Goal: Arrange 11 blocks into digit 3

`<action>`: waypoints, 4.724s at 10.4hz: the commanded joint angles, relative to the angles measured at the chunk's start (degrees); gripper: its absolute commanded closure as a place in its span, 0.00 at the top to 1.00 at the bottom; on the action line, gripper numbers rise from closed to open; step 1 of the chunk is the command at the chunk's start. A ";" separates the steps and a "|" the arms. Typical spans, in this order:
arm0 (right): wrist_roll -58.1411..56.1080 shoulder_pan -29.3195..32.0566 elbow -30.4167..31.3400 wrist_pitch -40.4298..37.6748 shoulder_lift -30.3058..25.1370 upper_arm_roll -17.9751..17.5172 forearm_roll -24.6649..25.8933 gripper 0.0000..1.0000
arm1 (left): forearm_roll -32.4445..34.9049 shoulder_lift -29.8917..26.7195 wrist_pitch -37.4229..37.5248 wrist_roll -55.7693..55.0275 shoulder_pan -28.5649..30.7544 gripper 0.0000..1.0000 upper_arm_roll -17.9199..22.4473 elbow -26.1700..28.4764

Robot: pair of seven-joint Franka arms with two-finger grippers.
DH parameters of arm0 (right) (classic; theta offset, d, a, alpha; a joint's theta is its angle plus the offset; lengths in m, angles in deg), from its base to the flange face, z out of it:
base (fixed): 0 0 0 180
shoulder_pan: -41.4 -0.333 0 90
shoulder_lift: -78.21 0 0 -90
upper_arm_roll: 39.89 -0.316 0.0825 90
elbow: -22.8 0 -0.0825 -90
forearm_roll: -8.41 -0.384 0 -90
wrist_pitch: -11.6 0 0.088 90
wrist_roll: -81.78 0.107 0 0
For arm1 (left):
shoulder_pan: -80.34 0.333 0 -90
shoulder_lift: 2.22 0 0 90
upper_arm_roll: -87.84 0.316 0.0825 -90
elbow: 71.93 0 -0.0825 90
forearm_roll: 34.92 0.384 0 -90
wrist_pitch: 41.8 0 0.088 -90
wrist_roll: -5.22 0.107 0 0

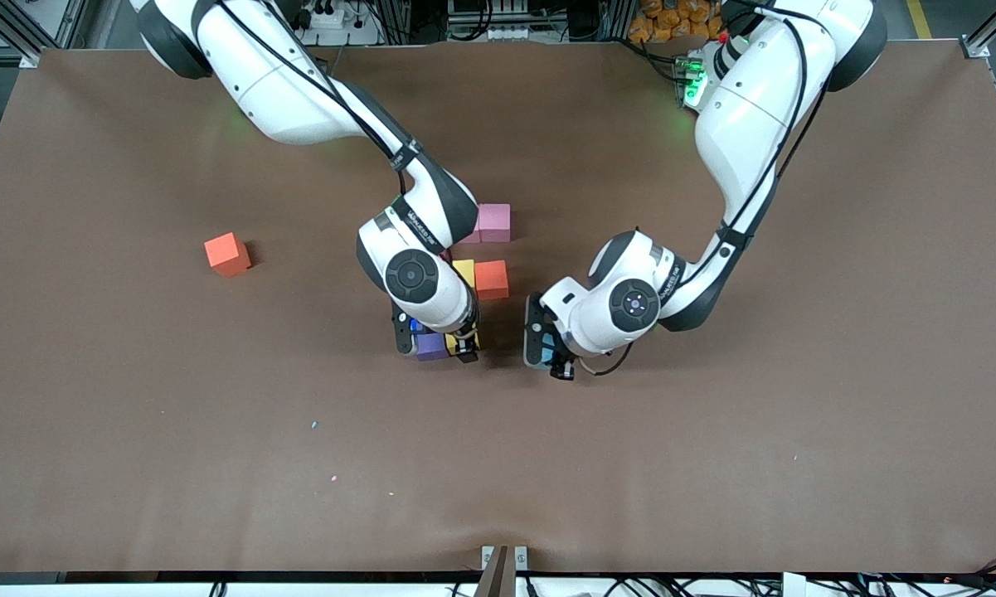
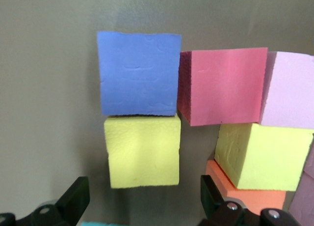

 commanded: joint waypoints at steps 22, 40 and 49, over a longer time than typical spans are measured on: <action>-108.26 32.60 2.43 -34.58 -37.41 -0.17 8.41 1.00 | 1.16 4.44 -4.04 -15.37 -11.19 0.00 3.48 -6.48; -120.17 39.08 14.12 -32.67 -47.80 0.80 1.31 1.00 | 0.81 5.50 -7.12 -17.92 -12.34 1.00 3.92 -6.30; -124.84 41.66 17.46 -31.88 -49.38 0.01 0.15 1.00 | 0.37 -0.30 5.95 -21.32 -11.55 1.00 3.13 -6.13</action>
